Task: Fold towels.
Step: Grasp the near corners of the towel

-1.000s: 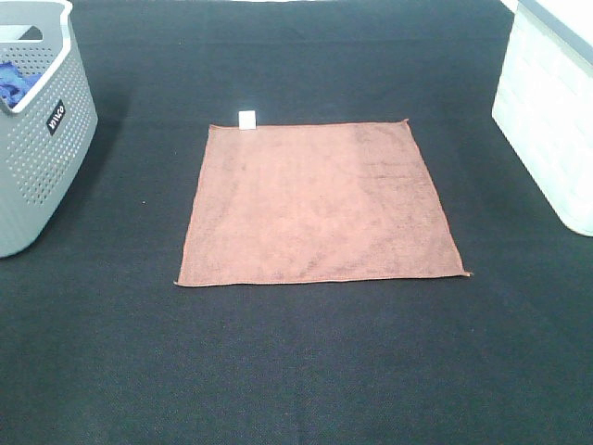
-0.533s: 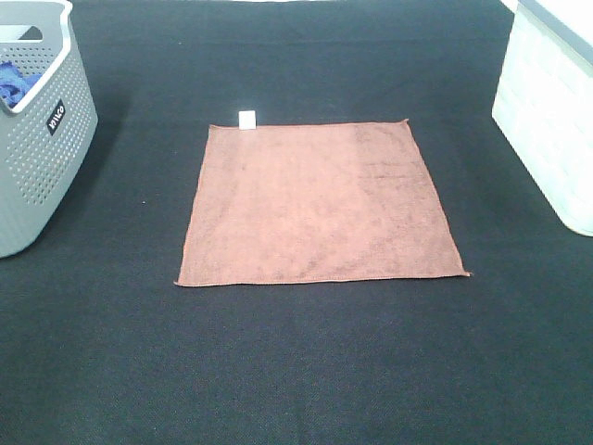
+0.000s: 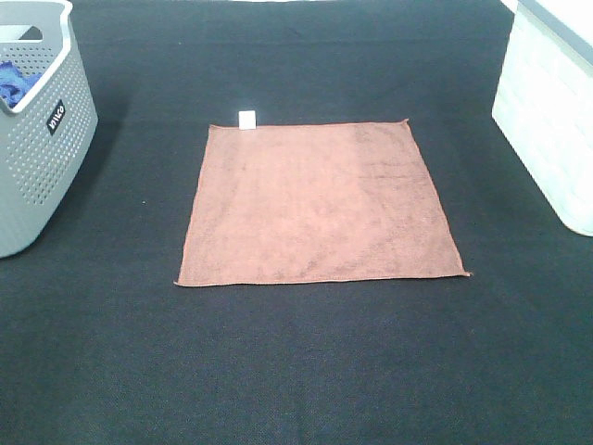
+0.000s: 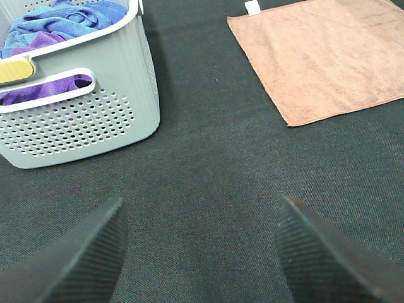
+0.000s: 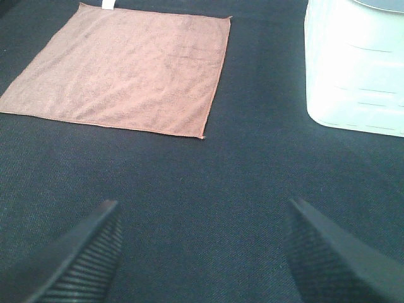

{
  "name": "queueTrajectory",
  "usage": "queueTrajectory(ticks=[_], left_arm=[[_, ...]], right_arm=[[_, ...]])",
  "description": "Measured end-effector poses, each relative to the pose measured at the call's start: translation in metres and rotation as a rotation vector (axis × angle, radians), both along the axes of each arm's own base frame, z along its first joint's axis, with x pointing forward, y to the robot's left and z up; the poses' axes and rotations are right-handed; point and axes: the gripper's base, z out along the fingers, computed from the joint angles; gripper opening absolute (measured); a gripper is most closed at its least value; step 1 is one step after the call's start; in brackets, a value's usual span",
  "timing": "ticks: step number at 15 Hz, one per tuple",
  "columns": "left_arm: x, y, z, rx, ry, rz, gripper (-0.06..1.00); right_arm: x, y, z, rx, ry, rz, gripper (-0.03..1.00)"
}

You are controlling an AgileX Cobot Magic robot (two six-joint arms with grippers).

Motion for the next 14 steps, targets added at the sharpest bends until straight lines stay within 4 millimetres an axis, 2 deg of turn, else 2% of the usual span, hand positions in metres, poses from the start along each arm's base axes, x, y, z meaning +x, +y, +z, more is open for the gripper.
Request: queueTrajectory(ticks=[3,6,7,9,12,13,14], left_arm=[[0.0,-0.001,0.002,-0.007,-0.012,-0.004,0.64],[0.009,-0.001,0.024,-0.052,-0.215,0.009,0.64],[0.022,-0.002,0.031,-0.113,-0.286,0.011,0.64],[0.049,-0.005,0.03,-0.242,-0.284,0.018,0.64],[0.096,-0.01,0.022,-0.418,-0.117,0.045,0.64],[0.096,-0.01,0.022,-0.418,-0.117,0.045,0.64],[0.112,-0.012,0.015,-0.459,-0.035,0.047,0.64]], right_arm=[[0.0,0.0,0.003,0.001,-0.022,-0.003,0.69],[0.013,-0.003,0.027,0.017,-0.196,-0.034,0.69],[0.028,-0.004,0.035,0.025,-0.219,-0.049,0.69],[0.055,-0.006,0.04,0.035,-0.193,-0.067,0.69],[0.102,-0.007,0.038,0.107,-0.106,-0.086,0.69],[0.102,-0.007,0.038,0.107,-0.106,-0.086,0.69],[0.12,-0.007,0.035,0.135,-0.047,-0.091,0.69]])
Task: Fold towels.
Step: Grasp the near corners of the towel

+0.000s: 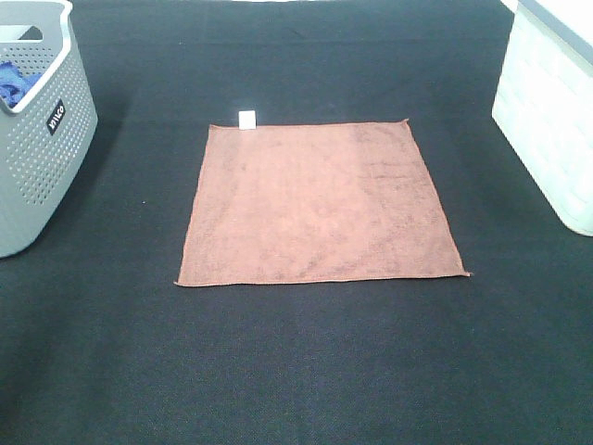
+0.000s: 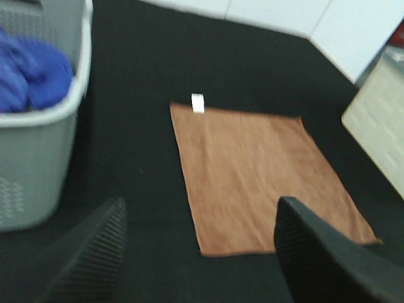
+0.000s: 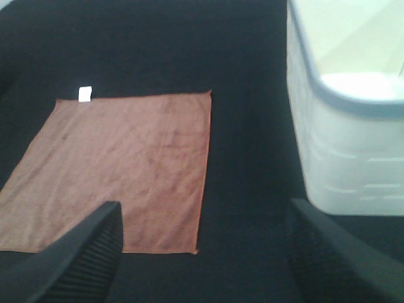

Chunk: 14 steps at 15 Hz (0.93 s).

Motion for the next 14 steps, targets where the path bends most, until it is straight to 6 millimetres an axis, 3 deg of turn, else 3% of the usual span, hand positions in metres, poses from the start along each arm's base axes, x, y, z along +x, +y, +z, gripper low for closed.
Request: queueTrajectory(ticks=[1,3,9,14], left_arm=[[0.025,-0.003,-0.015,-0.026,0.122,-0.031,0.64],[0.054,-0.008,-0.041,-0.027,0.264,-0.089,0.64],[0.142,-0.047,-0.1,-0.045,0.494,-0.294,0.64],[0.203,-0.061,-0.153,-0.125,0.657,-0.322,0.64]], right_arm=[[0.026,0.0,-0.004,0.029,0.089,0.004,0.69],[0.062,0.001,-0.013,0.028,0.211,0.027,0.69],[0.169,0.009,-0.066,0.096,0.545,0.158,0.69],[0.23,0.013,-0.123,0.213,0.751,0.174,0.69]])
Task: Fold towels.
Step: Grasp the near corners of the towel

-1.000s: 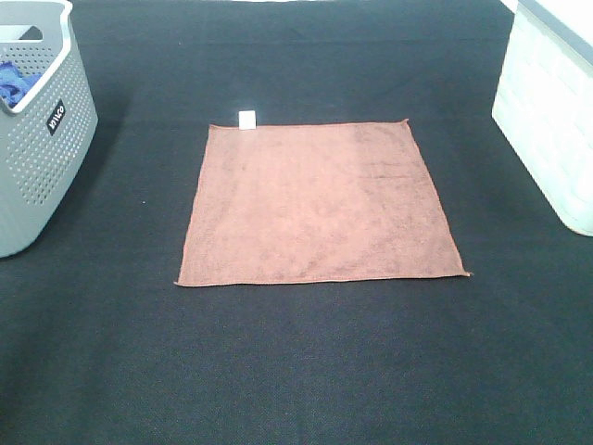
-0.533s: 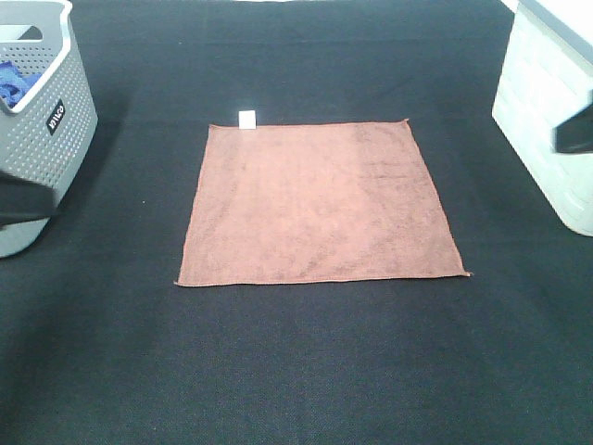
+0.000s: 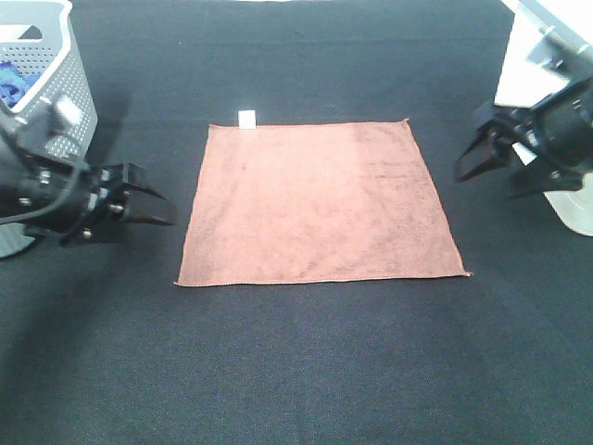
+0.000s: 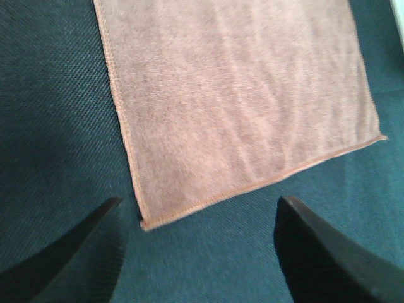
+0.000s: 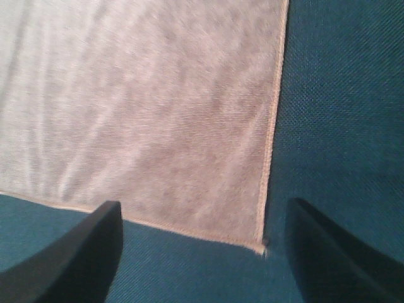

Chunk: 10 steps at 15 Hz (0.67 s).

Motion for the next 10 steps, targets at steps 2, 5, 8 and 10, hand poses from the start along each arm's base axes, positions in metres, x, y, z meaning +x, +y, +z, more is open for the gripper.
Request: queueTrajectory(ticks=[2,5,8,10], left_arm=[[0.006,-0.001,-0.011,0.002,0.026,-0.001,0.64],[0.021,-0.003,-0.039,0.009,0.086,-0.001,0.64],[0.036,-0.005,-0.053,0.01,0.098,0.0,0.64],[0.043,-0.007,-0.057,-0.013,0.104,0.001,0.64]], right_arm=[[0.009,0.001,-0.011,0.009,0.038,0.012,0.69],[0.037,0.001,-0.046,0.03,0.131,0.04,0.69],[0.048,0.0,-0.067,0.018,0.175,0.063,0.69],[0.047,-0.002,-0.084,-0.014,0.217,0.089,0.69]])
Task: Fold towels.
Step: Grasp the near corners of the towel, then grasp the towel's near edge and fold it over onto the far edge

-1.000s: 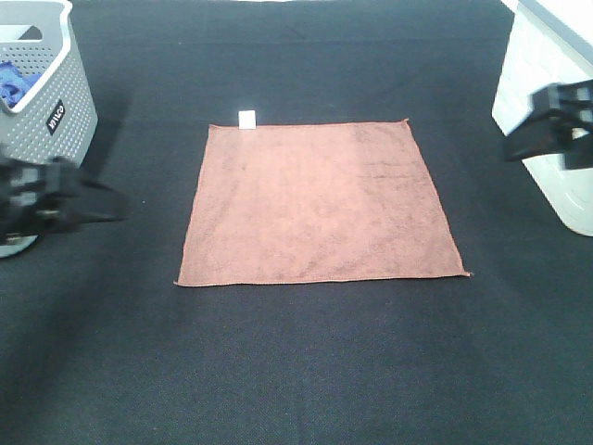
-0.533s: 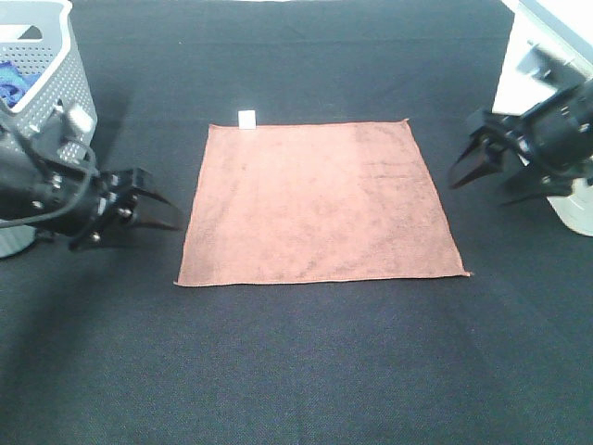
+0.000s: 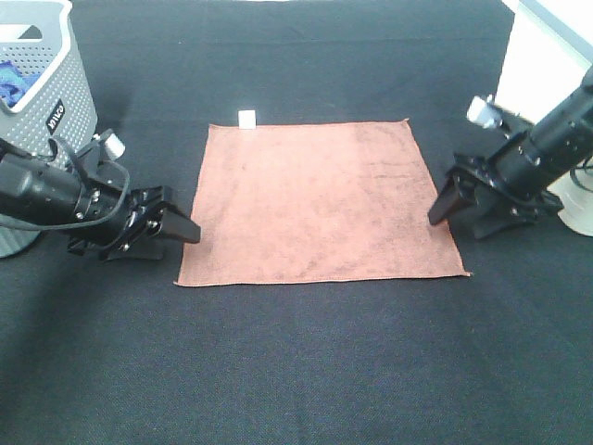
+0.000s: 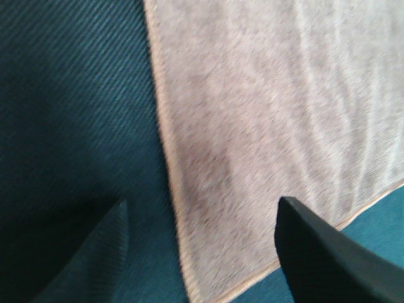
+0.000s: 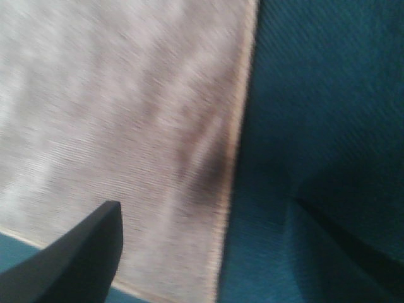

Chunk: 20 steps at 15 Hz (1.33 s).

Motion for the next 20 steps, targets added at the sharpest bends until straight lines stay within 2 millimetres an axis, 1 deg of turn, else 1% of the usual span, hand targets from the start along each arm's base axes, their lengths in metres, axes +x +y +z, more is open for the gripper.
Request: queueTrajectory(ticks=[3,5,6,8,9,10,11,12,13,14,15,16,17,18,20], left_arm=[[0.006,-0.004,-0.004,-0.038,0.01,-0.009,0.64],[0.011,-0.009,-0.01,-0.1,0.032,-0.029,0.64],[0.011,-0.013,-0.011,-0.131,0.045,-0.027,0.64],[0.01,-0.025,-0.015,-0.155,0.06,-0.04,0.64],[0.008,-0.035,-0.017,-0.171,0.067,-0.063,0.63],[0.007,-0.041,-0.017,-0.177,0.071,-0.067,0.61],[0.007,-0.042,-0.019,-0.185,0.077,-0.053,0.55],[0.007,-0.042,-0.022,-0.182,0.091,-0.03,0.43],[0.007,-0.042,-0.022,-0.182,0.091,-0.03,0.43],[0.008,-0.041,-0.023,-0.177,0.098,-0.014,0.24],[0.008,-0.041,-0.023,-0.179,0.104,-0.007,0.03],[0.008,-0.041,-0.023,-0.184,0.108,-0.006,0.0],[0.007,-0.041,-0.022,-0.188,0.117,-0.009,0.0],[0.002,-0.041,-0.02,-0.179,0.151,-0.027,0.0],[-0.003,-0.039,-0.008,-0.131,0.17,-0.073,0.0]], right_arm=[[0.002,0.0,-0.004,-0.002,0.008,0.017,0.68],[0.004,0.004,-0.01,0.039,0.022,0.019,0.68],[0.005,0.008,-0.013,0.052,0.022,0.035,0.68],[0.006,0.026,-0.015,0.08,0.023,0.054,0.68],[0.006,0.035,-0.017,0.1,0.026,0.055,0.63],[0.006,0.037,-0.018,0.113,0.03,0.042,0.58],[0.006,0.037,-0.02,0.116,0.035,0.03,0.5],[0.007,0.036,-0.022,0.114,0.041,0.011,0.38],[0.007,0.036,-0.022,0.114,0.041,0.011,0.38],[0.007,0.036,-0.025,0.108,0.05,-0.012,0.21],[0.006,0.035,-0.027,0.111,0.066,-0.035,0.02],[0.007,0.036,-0.027,0.114,0.073,-0.042,0.0],[0.007,0.036,-0.026,0.118,0.08,-0.045,0.0],[0.005,0.036,-0.025,0.122,0.095,-0.036,0.0],[-0.003,0.037,-0.023,0.118,0.133,-0.024,0.0]])
